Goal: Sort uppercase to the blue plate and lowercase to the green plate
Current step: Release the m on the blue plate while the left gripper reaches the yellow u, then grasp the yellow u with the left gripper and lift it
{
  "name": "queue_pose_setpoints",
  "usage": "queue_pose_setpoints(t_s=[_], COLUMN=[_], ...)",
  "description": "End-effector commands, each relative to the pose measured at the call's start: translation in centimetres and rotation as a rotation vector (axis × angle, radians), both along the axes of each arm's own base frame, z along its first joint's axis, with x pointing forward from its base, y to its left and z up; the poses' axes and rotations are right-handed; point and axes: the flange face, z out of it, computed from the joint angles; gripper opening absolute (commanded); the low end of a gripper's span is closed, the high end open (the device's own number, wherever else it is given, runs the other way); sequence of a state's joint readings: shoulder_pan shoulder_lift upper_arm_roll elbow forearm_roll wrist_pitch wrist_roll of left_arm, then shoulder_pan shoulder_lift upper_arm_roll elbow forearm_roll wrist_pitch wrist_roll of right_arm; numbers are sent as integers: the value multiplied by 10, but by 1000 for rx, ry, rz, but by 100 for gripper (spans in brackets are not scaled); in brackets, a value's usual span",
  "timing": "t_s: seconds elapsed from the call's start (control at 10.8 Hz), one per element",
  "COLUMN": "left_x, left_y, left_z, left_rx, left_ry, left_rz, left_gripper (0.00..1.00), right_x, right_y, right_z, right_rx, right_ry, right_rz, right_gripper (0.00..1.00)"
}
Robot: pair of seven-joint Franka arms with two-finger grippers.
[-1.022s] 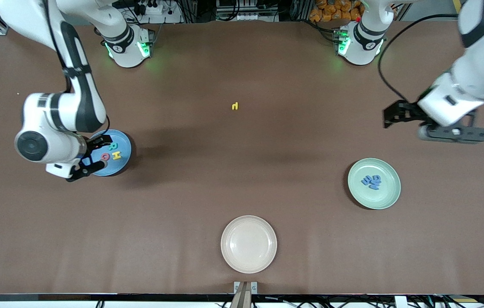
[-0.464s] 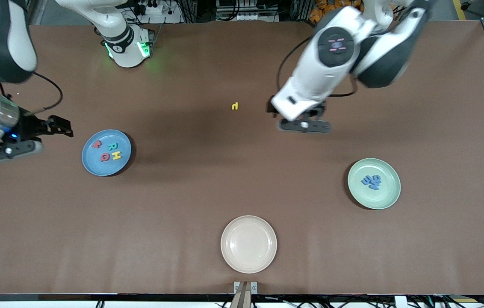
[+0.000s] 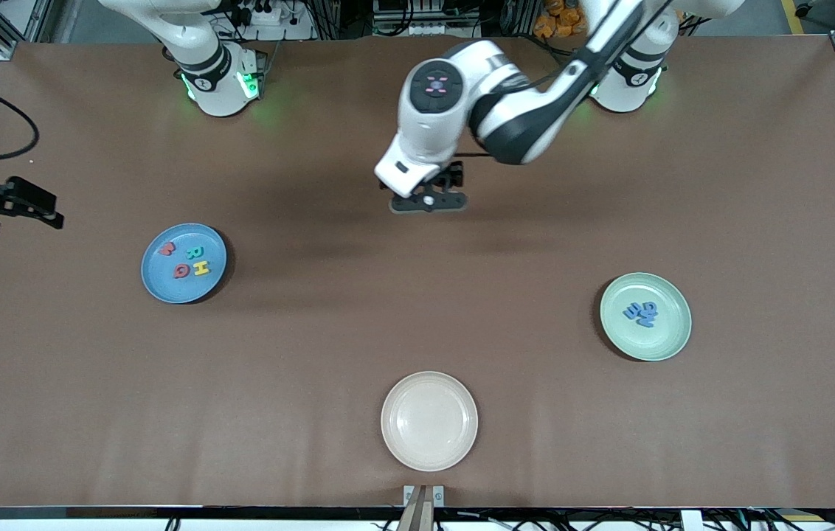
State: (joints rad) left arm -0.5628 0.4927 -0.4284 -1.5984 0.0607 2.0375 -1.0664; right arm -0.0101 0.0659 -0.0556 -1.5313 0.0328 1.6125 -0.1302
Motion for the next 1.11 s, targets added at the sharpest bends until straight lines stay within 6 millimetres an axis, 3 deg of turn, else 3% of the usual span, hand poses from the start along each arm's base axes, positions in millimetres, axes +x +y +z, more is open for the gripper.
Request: queue_pose_setpoints(t_s=[0.0,0.19,0.28,0.46,1.02], left_x=[-19,-51,-56,-70,-92], left_y=[-28,-53,-56,-64,-46], left_z=[-39,-74,-87,-102,-145], left_rx=[27,63,86,81,112], left_ry=[6,-23,-25,-34,-85], left_rz=[70,83,119,138,-32], left_gripper=[100,100,100,100,100], right_x=[9,6,5,5,-2], right_y=[7,2,-11,-12,-11], right_z=[4,5,5,6,13], right_rx=[-9,-15,-18,-20,-19], right_ry=[8,8,12,9,1], right_rz=[-43,-56,-71,-71,-79], right_gripper=[100,100,100,100,100])
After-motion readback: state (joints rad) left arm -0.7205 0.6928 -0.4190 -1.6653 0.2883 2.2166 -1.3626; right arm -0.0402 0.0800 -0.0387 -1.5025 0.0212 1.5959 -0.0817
